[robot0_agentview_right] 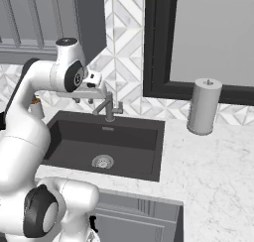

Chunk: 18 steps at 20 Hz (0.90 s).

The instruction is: Pick the pan and sponge and place them into the sink. Then turn on the water.

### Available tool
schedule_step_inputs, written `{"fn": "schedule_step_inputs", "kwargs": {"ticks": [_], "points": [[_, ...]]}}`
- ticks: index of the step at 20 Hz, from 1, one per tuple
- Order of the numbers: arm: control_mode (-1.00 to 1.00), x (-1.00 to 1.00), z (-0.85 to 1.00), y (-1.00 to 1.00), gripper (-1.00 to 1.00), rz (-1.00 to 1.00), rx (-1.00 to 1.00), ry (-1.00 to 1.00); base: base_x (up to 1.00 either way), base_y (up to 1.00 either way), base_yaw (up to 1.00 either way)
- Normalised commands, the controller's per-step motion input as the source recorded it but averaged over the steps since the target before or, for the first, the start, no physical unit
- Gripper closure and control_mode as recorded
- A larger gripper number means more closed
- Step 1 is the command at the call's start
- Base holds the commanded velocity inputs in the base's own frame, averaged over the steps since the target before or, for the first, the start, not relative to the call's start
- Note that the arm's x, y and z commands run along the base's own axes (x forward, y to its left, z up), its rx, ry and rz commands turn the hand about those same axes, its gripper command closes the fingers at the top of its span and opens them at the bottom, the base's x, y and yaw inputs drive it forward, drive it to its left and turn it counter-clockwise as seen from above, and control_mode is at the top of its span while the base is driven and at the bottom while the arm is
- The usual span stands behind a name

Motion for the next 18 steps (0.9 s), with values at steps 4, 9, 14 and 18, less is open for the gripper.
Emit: {"fn": "schedule_step_inputs", "kwargs": {"ticks": [4, 9, 14, 18], "points": [[-1.0, -0.14, 0.0, 0.16, -1.0, 0.0, 0.0, -0.04, 0.0, 0.0, 0.0], [-1.0, -0.23, -0.07, 0.45, -1.0, 0.0, 0.01, -0.07, 0.0, 0.0, 0.0], [-1.0, -0.19, -0.13, 0.68, -1.0, 0.0, 0.04, -0.01, 0.0, 0.0, 0.0], [-1.0, -0.05, -0.17, 0.81, -1.0, 0.0, 0.0, 0.0, 0.0, 0.0, 0.0]]}}
